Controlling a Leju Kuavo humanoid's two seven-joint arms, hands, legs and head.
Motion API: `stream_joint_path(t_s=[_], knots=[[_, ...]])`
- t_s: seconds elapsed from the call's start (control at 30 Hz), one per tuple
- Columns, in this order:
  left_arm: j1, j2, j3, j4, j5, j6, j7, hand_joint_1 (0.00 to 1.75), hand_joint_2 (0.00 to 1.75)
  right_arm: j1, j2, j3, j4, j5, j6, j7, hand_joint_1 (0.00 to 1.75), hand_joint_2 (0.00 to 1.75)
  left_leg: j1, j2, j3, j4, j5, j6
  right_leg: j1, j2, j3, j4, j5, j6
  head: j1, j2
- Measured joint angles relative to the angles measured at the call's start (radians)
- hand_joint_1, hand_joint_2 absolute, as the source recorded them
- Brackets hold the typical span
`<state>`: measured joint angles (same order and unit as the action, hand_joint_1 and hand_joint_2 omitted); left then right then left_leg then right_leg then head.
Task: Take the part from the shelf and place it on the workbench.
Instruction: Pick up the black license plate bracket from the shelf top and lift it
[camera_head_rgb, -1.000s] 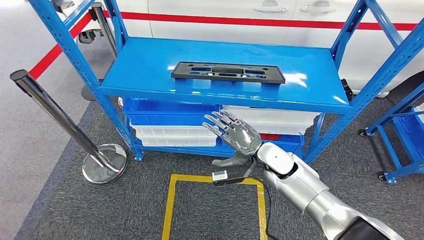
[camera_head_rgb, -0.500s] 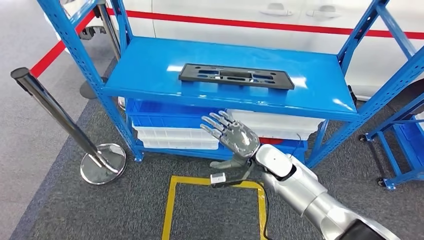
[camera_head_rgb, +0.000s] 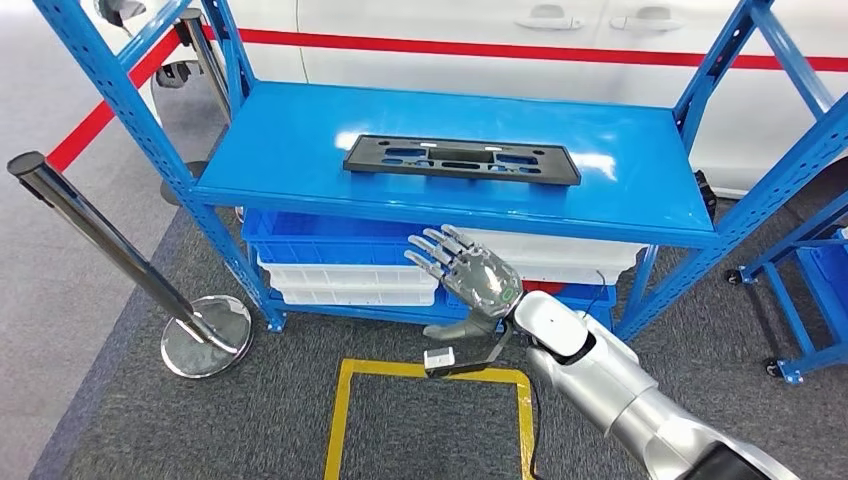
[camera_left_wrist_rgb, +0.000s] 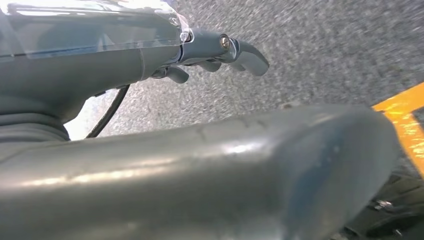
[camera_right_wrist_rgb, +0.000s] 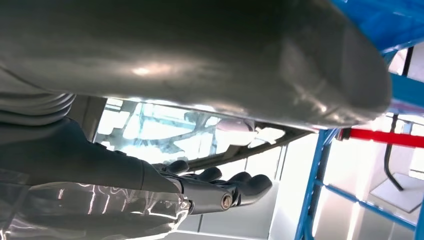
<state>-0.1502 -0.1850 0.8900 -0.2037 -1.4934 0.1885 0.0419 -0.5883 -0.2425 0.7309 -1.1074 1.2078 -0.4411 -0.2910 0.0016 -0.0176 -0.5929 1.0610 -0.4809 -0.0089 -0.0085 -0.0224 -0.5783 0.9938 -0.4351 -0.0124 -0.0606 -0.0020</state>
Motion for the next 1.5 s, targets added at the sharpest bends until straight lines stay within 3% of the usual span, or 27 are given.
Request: stream_joint_path(t_s=[0.1,0.13,0.17,0.23,0.3,0.33,0.43,0.5,0.6,0.63,0.67,0.7,0.77,0.83,0.9,1.0,1.03,1.1,1.13,1.17,1.2,1.23,1.27,1.33,1.4,1.5], knots=[[0.001,0.000,0.000,0.000,0.000,0.000,0.000,0.00,0.00,0.001,-0.007,0.000,0.000,0.001,0.001,-0.004,0.00,0.00,0.002,0.002,-0.106,0.193,-0.075,-0.010,0.002,-0.003,0.012,-0.002,-0.009,-0.011,0.000,0.000],[0.002,0.000,0.000,0.000,0.001,0.000,0.000,0.00,0.00,0.002,-0.008,0.001,0.001,0.002,0.001,-0.006,0.00,0.00,0.002,0.002,-0.134,0.232,-0.078,-0.012,0.002,-0.002,0.015,-0.001,-0.012,-0.012,0.000,0.000],[0.004,0.000,0.000,0.000,0.002,0.000,0.000,0.00,0.00,0.003,-0.008,0.001,0.001,0.002,0.001,-0.007,0.00,0.00,0.002,0.002,-0.143,0.232,-0.060,-0.012,0.003,-0.001,0.019,0.000,-0.016,-0.011,0.000,0.000],[0.005,0.000,0.000,0.000,0.003,-0.001,0.000,0.00,0.00,0.003,-0.008,0.001,0.002,0.002,0.001,-0.010,0.00,0.00,0.002,0.002,-0.103,0.118,0.022,-0.007,0.003,0.001,0.031,0.002,-0.027,-0.008,0.000,0.000],[0.005,0.001,0.001,0.000,0.006,-0.002,0.000,0.00,0.00,-0.001,-0.009,0.001,0.004,0.002,0.002,-0.014,0.00,0.00,-0.001,-0.001,-0.048,-0.009,0.077,0.003,0.008,0.004,0.040,0.006,-0.038,0.000,0.000,0.000],[0.005,0.002,0.002,0.000,0.006,-0.003,0.000,0.00,0.00,-0.003,-0.009,0.002,0.005,0.002,0.002,-0.016,0.00,0.00,-0.004,-0.003,-0.035,-0.040,0.084,0.009,0.009,0.005,0.041,0.007,-0.042,0.004,0.000,0.000],[0.005,0.002,0.004,0.000,0.008,-0.005,0.000,0.00,0.00,-0.009,-0.009,0.002,0.008,0.003,0.003,-0.019,0.00,0.00,-0.003,-0.004,-0.027,-0.054,0.079,0.026,0.010,0.006,0.044,0.006,-0.050,0.018,0.000,0.000],[0.004,0.002,0.005,0.000,0.009,-0.008,-0.001,0.00,0.00,-0.015,-0.007,0.001,0.010,0.002,0.002,-0.020,0.00,0.00,0.004,-0.005,-0.016,-0.064,0.079,0.036,0.007,0.009,0.029,0.045,-0.075,0.028,0.000,0.000],[0.000,0.001,0.006,0.000,0.012,-0.010,-0.003,0.00,0.00,-0.019,0.000,0.002,0.019,0.000,0.002,-0.023,0.00,0.00,0.007,-0.006,-0.008,-0.067,0.073,0.044,-0.003,0.012,-0.077,0.239,-0.150,0.041,0.000,0.000],[0.001,0.001,0.006,0.000,0.014,-0.010,-0.003,0.00,0.00,-0.018,0.001,0.002,0.023,-0.001,0.002,-0.024,0.00,0.00,0.007,-0.007,-0.006,-0.066,0.069,0.045,-0.007,0.012,-0.110,0.288,-0.157,0.045,0.000,0.000],[0.002,0.001,0.007,0.000,0.014,-0.010,-0.003,0.00,0.00,-0.017,0.002,0.002,0.026,-0.001,0.002,-0.024,0.00,0.00,0.007,-0.008,-0.002,-0.065,0.066,0.044,-0.011,0.012,-0.126,0.300,-0.142,0.047,0.000,0.000],[0.004,0.001,0.007,0.000,0.015,-0.011,-0.003,0.00,0.00,-0.017,0.002,0.002,0.029,-0.001,0.002,-0.025,0.00,0.00,0.007,-0.010,0.003,-0.064,0.061,0.042,-0.014,0.011,-0.122,0.274,-0.108,0.048,0.000,0.000],[0.005,0.000,0.007,0.000,0.015,-0.011,-0.004,0.00,0.00,-0.019,0.002,0.002,0.032,-0.002,0.002,-0.025,0.00,0.00,0.007,-0.011,0.018,-0.062,0.048,0.035,-0.017,0.006,-0.069,0.142,-0.022,0.046,0.000,0.000],[0.004,-0.001,0.007,0.000,0.015,-0.011,-0.004,0.00,0.00,-0.021,0.004,0.003,0.034,-0.002,0.002,-0.025,0.00,0.00,0.004,-0.011,0.024,-0.059,0.038,0.025,-0.011,-0.001,-0.024,0.040,0.011,0.039,0.000,0.000],[0.004,-0.001,0.007,0.000,0.015,-0.011,-0.005,0.00,0.00,-0.022,0.006,0.003,0.035,-0.003,0.002,-0.025,0.00,0.00,0.002,-0.008,0.023,-0.059,0.033,0.014,-0.006,0.000,-0.015,0.017,-0.001,0.029,0.000,0.000],[0.004,-0.001,0.008,0.000,0.015,-0.011,-0.005,0.00,0.00,-0.022,0.001,0.004,0.036,-0.003,0.002,-0.025,0.00,0.00,0.004,-0.003,0.014,-0.025,0.007,-0.003,-0.011,-0.001,-0.003,0.009,-0.008,0.010,0.000,0.000],[0.004,-0.001,0.008,0.000,0.015,-0.011,-0.005,0.00,0.00,-0.023,-0.004,0.004,0.036,-0.003,0.002,-0.025,0.00,0.00,0.005,-0.001,-0.008,0.024,-0.016,-0.007,-0.012,-0.003,0.003,0.007,-0.011,0.003,0.000,0.000],[0.005,-0.001,0.008,0.000,0.015,-0.011,-0.005,0.00,0.00,-0.022,-0.012,0.007,0.036,-0.003,0.003,-0.025,0.00,0.00,0.005,0.001,-0.084,0.164,-0.071,-0.013,-0.008,-0.006,0.013,0.007,-0.020,-0.006,0.000,0.000],[0.006,-0.001,0.008,0.000,0.015,-0.011,-0.005,0.00,0.00,-0.020,-0.015,0.009,0.036,-0.003,0.004,-0.025,0.00,0.00,0.005,0.001,-0.122,0.224,-0.086,-0.014,-0.006,-0.006,0.018,0.007,-0.025,-0.008,0.000,0.000],[0.008,-0.001,0.008,0.000,0.015,-0.011,-0.005,0.00,0.00,-0.019,-0.015,0.011,0.036,-0.003,0.005,-0.025,0.00,0.00,0.005,0.001,-0.146,0.249,-0.080,-0.014,-0.004,-0.006,0.024,0.007,-0.030,-0.008,0.000,0.000],[0.009,-0.001,0.008,0.000,0.015,-0.011,-0.005,0.00,0.00,-0.018,-0.015,0.013,0.036,-0.002,0.007,-0.025,0.00,0.00,0.005,0.001,-0.150,0.235,-0.053,-0.013,-0.003,-0.004,0.032,0.007,-0.036,-0.007,0.000,0.000],[0.010,-0.001,0.008,0.000,0.016,-0.011,-0.005,0.00,0.00,-0.018,-0.015,0.015,0.036,-0.002,0.008,-0.024,0.00,0.00,0.005,0.001,-0.133,0.179,-0.009,-0.010,-0.003,-0.003,0.042,0.007,-0.043,-0.006,0.000,0.000],[0.010,-0.001,0.008,0.000,0.016,-0.010,-0.005,0.00,0.00,-0.018,-0.015,0.016,0.036,-0.002,0.009,-0.023,0.00,0.00,0.005,0.000,-0.105,0.103,0.039,-0.006,-0.002,-0.002,0.051,0.007,-0.051,-0.003,0.000,0.000],[0.010,-0.001,0.008,0.000,0.016,-0.008,-0.006,0.00,0.00,-0.020,-0.015,0.018,0.036,-0.001,0.012,-0.022,0.00,0.00,0.000,-0.004,-0.056,-0.014,0.090,0.004,0.002,0.001,0.064,0.010,-0.064,0.006,0.000,0.000],[0.009,0.000,0.008,0.000,0.017,-0.007,-0.008,0.00,0.00,-0.022,-0.015,0.019,0.036,0.000,0.015,-0.022,0.00,0.00,-0.006,-0.006,-0.043,-0.040,0.086,0.015,0.005,0.002,0.066,0.010,-0.072,0.017,0.000,0.000],[0.008,0.000,0.009,0.000,0.019,-0.006,-0.010,0.00,0.00,-0.026,-0.014,0.020,0.036,0.000,0.016,-0.022,0.00,0.00,0.000,-0.006,-0.033,-0.052,0.082,0.032,-0.001,0.003,0.066,0.022,-0.088,0.031,0.000,0.000]])
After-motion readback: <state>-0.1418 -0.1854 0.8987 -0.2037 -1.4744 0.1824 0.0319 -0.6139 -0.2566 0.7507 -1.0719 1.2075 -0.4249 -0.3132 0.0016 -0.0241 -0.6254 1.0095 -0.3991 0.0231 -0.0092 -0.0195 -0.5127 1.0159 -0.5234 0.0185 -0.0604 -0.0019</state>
